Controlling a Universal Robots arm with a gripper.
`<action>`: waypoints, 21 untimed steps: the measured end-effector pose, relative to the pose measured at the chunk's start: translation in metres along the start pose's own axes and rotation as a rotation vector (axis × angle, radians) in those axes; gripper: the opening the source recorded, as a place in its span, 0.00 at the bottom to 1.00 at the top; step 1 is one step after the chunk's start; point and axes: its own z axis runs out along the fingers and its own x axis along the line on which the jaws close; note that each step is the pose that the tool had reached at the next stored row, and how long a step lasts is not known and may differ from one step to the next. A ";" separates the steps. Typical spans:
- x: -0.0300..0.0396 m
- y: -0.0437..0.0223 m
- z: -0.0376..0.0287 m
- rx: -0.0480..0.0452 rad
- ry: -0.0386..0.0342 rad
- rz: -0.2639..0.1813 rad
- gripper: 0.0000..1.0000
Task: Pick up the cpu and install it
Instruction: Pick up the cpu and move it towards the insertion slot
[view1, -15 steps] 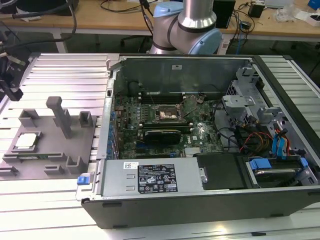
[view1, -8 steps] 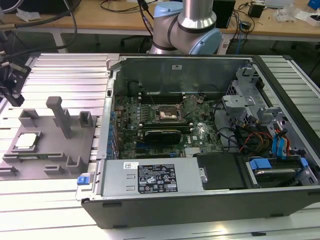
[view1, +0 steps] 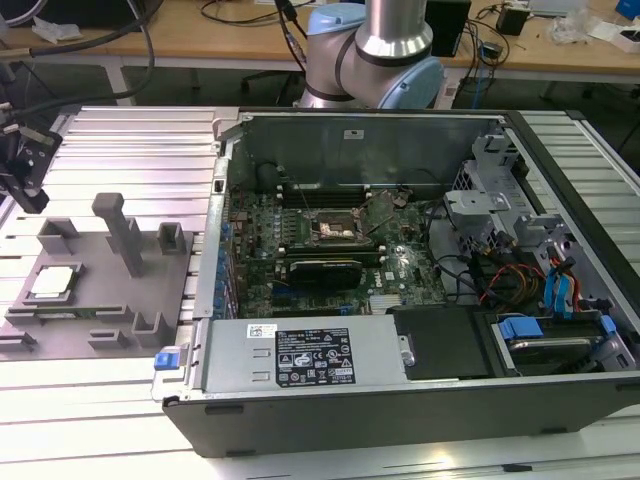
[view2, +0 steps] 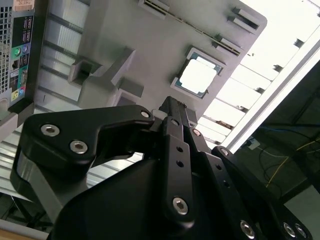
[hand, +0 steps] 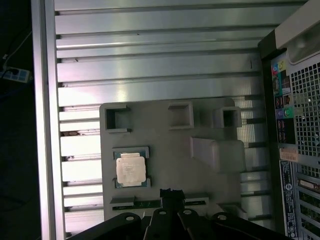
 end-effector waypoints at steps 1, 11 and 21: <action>0.0000 0.0000 0.0001 -0.0001 -0.0001 0.000 0.11; 0.0078 -0.0007 0.0042 -0.0002 -0.0003 0.000 0.11; 0.0128 -0.0012 0.0096 -0.0002 -0.0004 0.000 0.11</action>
